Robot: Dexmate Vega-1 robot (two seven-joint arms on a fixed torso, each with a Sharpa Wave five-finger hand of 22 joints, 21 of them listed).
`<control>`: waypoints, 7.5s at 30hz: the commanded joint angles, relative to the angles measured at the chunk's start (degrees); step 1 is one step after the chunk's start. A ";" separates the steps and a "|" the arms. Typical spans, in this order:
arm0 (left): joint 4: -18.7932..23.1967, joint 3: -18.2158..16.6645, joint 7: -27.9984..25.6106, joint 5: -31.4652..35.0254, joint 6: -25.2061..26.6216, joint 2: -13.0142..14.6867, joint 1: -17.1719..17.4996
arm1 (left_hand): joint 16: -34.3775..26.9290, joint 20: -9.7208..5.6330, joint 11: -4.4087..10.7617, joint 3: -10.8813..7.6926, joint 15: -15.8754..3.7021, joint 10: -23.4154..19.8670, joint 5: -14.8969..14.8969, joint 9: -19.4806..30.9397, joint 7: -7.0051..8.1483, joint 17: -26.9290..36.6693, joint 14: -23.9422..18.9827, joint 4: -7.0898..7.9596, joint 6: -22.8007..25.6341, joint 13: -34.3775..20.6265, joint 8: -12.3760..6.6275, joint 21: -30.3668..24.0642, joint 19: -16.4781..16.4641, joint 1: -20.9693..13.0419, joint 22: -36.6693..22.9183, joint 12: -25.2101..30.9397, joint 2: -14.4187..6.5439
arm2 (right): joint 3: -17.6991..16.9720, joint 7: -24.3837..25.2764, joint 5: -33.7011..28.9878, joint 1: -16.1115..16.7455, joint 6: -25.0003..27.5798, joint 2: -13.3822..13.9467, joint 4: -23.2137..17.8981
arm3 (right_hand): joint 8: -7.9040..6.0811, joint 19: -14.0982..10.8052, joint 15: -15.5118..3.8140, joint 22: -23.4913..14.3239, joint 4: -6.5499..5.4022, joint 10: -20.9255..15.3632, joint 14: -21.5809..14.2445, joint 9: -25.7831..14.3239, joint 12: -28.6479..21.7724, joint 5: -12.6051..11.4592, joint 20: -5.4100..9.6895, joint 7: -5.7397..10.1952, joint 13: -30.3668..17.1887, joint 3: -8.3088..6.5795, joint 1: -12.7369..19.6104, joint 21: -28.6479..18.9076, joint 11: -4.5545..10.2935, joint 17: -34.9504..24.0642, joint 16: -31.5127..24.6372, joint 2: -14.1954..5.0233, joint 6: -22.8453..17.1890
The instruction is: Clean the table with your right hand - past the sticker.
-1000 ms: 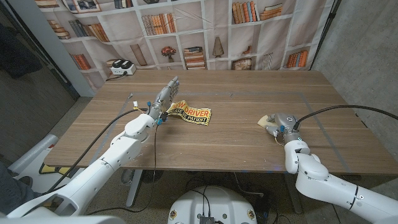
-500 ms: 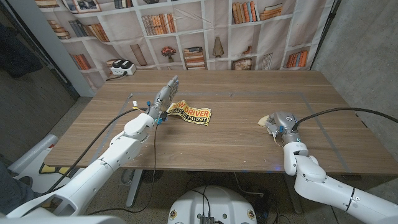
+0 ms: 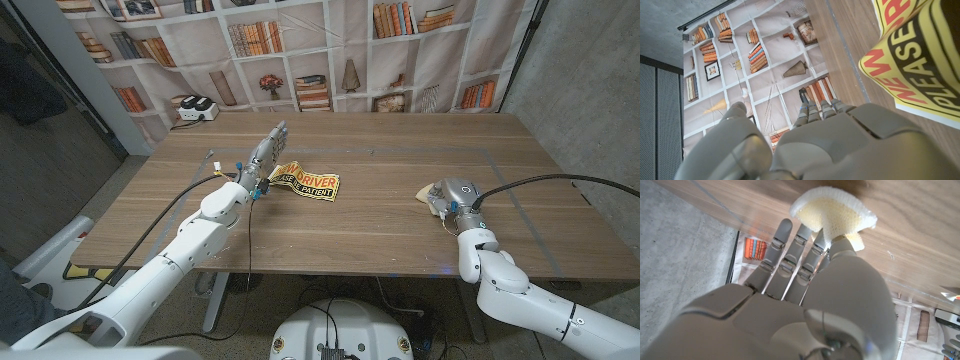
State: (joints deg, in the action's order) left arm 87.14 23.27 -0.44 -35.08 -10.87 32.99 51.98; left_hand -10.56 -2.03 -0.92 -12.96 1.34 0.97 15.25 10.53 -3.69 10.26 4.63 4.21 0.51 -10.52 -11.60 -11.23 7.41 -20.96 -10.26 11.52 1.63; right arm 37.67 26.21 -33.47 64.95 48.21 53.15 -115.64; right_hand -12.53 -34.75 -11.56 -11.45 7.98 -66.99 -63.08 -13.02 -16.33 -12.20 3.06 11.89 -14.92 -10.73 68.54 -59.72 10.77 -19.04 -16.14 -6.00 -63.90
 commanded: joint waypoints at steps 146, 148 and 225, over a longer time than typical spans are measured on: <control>2.21 -1.04 -1.31 0.55 2.17 2.18 -0.28 | -0.09 -1.46 -0.32 1.70 0.10 0.27 -0.88 0.18 -0.30 0.12 0.18 0.06 0.55 -0.22 0.32 -0.08 1.92 -1.16 -0.28 -0.01 -1.03 | 11.21 -22.13 -12.04 -27.02 -22.58 -14.05 23.97 | -0.56 -2.81 -2.28 0.60 -0.26 0.25 -1.66 -1.80 -0.44 1.14 8.53 -1.17 -1.37 -0.25 1.97 0.06 0.00 0.06 -0.24 -1.17 1.59; 2.64 -1.21 -1.67 0.57 2.32 2.38 -0.01 | -0.09 -1.44 -0.32 1.72 0.09 0.29 -0.88 0.18 -0.27 0.12 0.19 0.06 0.52 -0.22 0.34 -0.08 1.93 -1.17 -0.28 -0.02 -1.04 | 11.26 -21.63 -11.77 -27.88 -22.86 -14.41 25.14 | -0.57 -2.81 -2.28 0.60 -0.27 0.26 -1.64 -1.84 -0.45 1.14 8.53 -1.18 -1.39 -0.25 1.98 0.07 0.00 0.05 -0.24 -1.18 1.61; 1.77 -1.84 0.76 -0.79 1.27 3.01 0.17 | -0.04 0.56 -0.55 2.97 0.46 0.89 -1.21 0.19 -0.68 0.22 -0.03 0.23 0.02 -0.21 0.51 -0.90 0.40 -1.79 -0.47 -0.22 -1.65 | 9.56 -22.73 -11.63 -26.56 -16.25 -11.27 25.23 | -0.95 -2.75 -2.24 0.40 -0.54 0.13 -1.55 -2.46 -0.93 1.30 8.53 -1.00 -2.39 -0.07 1.89 0.07 -0.02 -0.73 -0.38 -1.17 1.46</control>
State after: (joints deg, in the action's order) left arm 88.76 22.01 0.12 -35.42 -9.35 35.60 51.69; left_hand -10.55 -1.32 -1.32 -10.12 1.76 1.38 14.18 10.53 -4.21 10.26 4.23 4.51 0.61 -10.52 -11.17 -12.28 7.51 -22.56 -10.56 11.52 0.03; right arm 48.08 2.84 -46.49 40.54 29.44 42.19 -93.25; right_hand -13.02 -37.22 -11.97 -10.90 7.65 -66.53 -64.27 -15.27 -17.00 -10.62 3.49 10.84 -17.16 -10.90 70.29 -59.58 10.55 -19.55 -16.15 -6.88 -62.37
